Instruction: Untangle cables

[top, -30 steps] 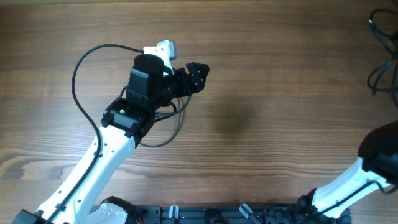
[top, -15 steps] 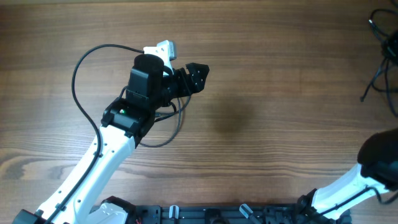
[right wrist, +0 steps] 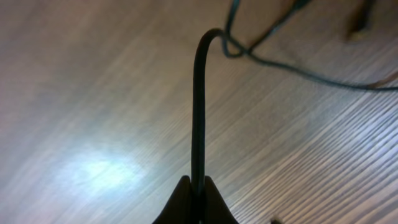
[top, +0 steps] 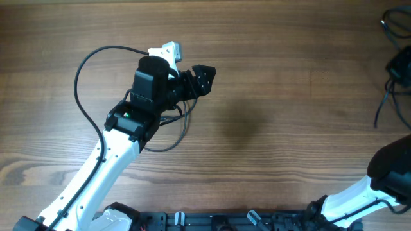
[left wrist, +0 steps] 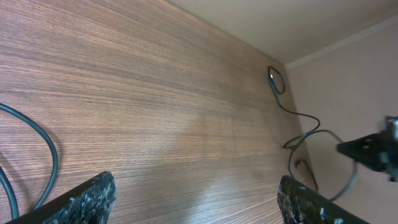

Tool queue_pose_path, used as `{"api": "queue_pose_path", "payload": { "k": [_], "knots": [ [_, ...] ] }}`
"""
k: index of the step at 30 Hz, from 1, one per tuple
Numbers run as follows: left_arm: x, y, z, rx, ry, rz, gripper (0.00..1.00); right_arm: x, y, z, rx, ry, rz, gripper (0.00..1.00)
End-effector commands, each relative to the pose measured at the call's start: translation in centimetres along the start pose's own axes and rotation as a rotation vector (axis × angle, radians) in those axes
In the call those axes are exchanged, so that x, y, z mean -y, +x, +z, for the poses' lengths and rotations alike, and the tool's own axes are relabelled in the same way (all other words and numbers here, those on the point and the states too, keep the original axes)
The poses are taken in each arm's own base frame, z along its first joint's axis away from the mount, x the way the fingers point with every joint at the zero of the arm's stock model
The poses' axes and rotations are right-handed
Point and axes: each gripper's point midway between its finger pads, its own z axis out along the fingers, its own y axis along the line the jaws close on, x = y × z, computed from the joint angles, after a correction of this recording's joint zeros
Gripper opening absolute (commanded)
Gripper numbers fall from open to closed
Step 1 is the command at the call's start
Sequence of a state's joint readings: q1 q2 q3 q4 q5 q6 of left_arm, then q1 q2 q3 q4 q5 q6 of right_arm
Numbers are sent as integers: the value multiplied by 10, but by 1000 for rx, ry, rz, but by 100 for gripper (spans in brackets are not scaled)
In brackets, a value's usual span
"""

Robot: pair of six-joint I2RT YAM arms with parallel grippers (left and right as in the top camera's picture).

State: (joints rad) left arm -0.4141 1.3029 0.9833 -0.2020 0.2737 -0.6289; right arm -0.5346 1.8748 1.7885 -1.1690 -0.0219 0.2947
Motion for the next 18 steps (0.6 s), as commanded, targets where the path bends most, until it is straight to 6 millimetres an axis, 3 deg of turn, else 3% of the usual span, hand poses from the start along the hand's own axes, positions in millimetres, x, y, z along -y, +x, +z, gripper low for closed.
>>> {"api": "queue_pose_path", "payload": {
  "k": [1, 2, 4, 6, 8, 10, 13, 15, 18],
  "knots": [
    [2, -2, -4, 9, -2, 26, 86, 16, 16, 30, -35, 68, 76, 7],
    [1, 0, -4, 3, -7, 24, 86, 17, 17, 35, -36, 68, 80, 12],
    [-2, 3, -4, -11, -18, 19, 87, 18, 19, 41, -35, 68, 85, 62],
    [-4, 5, -4, -19, -25, 16, 87, 17, 19, 40, -34, 63, 82, 86],
    [-4, 5, -4, -19, -25, 16, 87, 8, 20, 36, -51, 15, 75, 94],
    [-4, 5, -4, -19, -25, 16, 90, -23, 21, 22, -67, -157, -12, 100],
    [-5, 3, -4, -8, -31, 17, 88, -72, 29, -14, -34, -420, -229, 100],
    [-7, -9, -7, 33, -35, 79, 83, -106, 44, -45, 4, -570, -399, 100],
    [-16, -33, -21, 116, -76, 102, 82, -140, 67, -71, 26, -634, -520, 100]
  ]
}}
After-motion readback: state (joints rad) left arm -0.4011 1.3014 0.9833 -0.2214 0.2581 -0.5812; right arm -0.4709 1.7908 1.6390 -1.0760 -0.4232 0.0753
